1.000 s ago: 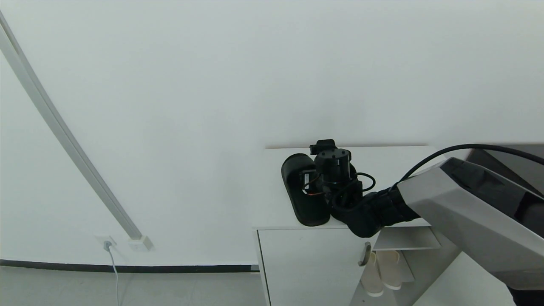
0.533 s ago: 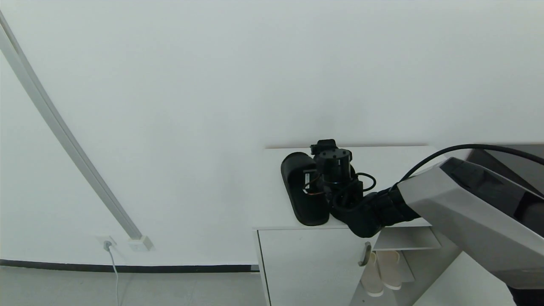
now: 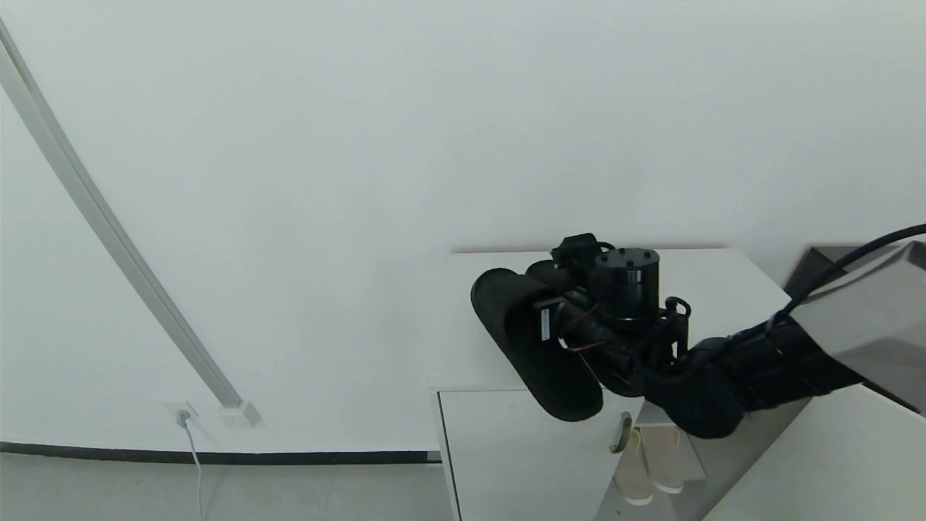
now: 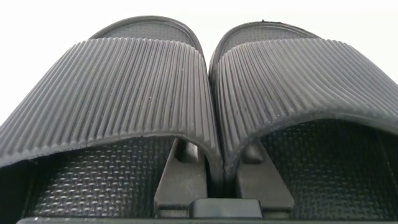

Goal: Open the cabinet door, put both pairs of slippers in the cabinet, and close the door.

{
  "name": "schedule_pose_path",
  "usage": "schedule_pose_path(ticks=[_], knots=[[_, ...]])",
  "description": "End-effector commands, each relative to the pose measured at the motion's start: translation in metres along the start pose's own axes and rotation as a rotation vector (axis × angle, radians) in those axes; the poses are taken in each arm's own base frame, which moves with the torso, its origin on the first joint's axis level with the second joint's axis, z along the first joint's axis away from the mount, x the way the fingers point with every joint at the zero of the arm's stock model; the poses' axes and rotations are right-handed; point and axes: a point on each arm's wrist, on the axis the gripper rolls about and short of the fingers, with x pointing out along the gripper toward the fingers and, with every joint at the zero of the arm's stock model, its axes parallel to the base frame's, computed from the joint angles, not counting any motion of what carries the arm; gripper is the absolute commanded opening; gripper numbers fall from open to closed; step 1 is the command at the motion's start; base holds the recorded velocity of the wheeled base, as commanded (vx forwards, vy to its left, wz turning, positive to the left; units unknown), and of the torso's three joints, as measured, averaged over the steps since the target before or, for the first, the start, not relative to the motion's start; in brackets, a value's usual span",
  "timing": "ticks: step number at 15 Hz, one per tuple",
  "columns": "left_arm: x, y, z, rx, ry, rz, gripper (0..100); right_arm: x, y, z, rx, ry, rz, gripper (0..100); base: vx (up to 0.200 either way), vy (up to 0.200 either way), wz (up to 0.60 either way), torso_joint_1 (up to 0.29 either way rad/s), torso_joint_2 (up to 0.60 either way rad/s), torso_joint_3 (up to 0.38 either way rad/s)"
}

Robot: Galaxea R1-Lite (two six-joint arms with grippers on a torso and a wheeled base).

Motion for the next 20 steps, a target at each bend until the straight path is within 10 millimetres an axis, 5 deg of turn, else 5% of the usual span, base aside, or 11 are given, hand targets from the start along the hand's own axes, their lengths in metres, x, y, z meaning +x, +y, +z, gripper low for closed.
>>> schedule_pose_path(ticks=[1, 5, 15, 20], knots=[[0.0, 0.0, 0.0, 0.0, 0.0, 0.0, 0, -0.054, -0.007, 0.017, -0.019, -0.026, 0.144, 0, 0.0, 0.0, 0.0, 0.0, 0.0, 0.0], [0.0, 0.0, 0.0, 0.001, 0.0, 0.0, 0, -0.074, -0.005, 0.004, -0.033, 0.028, 0.174, 0, 0.0, 0.0, 0.0, 0.0, 0.0, 0.0], [0.0, 0.0, 0.0, 0.001, 0.0, 0.0, 0, -0.074, 0.002, 0.003, -0.041, 0.027, 0.192, 0, 0.0, 0.0, 0.0, 0.0, 0.0, 0.0], [0.0, 0.0, 0.0, 0.0, 0.0, 0.0, 0, -0.075, 0.003, 0.001, -0.047, 0.036, 0.196, 0, -0.2, 0.0, 0.0, 0.003, 0.0, 0.0]])
